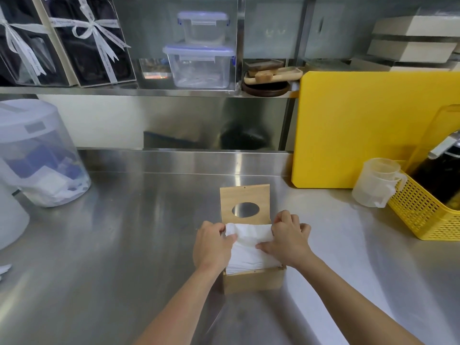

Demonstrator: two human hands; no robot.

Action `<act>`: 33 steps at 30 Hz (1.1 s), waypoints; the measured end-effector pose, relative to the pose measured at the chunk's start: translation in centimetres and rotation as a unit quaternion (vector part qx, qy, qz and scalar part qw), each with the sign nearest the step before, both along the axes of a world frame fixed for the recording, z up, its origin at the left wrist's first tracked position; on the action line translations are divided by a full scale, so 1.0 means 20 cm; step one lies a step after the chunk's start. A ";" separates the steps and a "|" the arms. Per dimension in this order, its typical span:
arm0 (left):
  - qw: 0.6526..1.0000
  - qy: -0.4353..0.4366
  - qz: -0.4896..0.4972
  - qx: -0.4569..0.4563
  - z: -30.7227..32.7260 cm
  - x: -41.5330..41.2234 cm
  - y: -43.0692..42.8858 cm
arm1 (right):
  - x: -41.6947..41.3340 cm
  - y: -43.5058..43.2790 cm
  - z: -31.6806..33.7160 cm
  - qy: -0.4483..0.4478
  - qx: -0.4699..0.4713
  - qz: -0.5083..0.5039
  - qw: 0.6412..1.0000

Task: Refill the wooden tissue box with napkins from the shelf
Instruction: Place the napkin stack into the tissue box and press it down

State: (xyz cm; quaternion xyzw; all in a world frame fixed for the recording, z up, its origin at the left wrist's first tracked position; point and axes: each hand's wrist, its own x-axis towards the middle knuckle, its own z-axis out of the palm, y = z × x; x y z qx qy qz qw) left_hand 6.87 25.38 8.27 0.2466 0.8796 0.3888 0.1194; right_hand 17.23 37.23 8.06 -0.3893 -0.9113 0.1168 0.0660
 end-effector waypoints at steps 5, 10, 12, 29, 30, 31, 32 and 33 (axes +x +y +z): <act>1.000 0.009 -0.003 -0.006 -0.02 0.00 0.00 | -0.02 0.00 0.01 -0.014 0.021 0.016 1.000; 0.997 0.058 -0.001 -0.044 -0.05 0.03 -0.01 | -0.03 -0.01 -0.01 -0.036 0.041 0.038 0.998; 0.997 0.060 0.003 -0.055 -0.08 0.05 -0.02 | -0.02 -0.02 -0.05 -0.044 0.050 0.049 0.997; 0.948 0.172 -0.232 0.133 0.00 0.02 -0.11 | 0.16 0.03 0.15 0.088 0.057 0.349 0.931; 0.923 0.216 -0.305 0.089 0.01 0.03 -0.10 | 0.15 0.03 0.14 0.064 0.074 0.370 0.924; 0.898 0.250 -0.358 0.052 0.01 0.02 -0.09 | 0.13 0.03 0.13 0.039 0.090 0.377 0.921; 0.882 0.268 -0.388 0.020 0.01 0.01 -0.08 | 0.12 0.04 0.12 0.013 0.102 0.377 0.920; 0.873 0.278 -0.400 -0.009 0.01 -0.01 -0.06 | 0.10 0.05 0.11 -0.014 0.110 0.370 0.922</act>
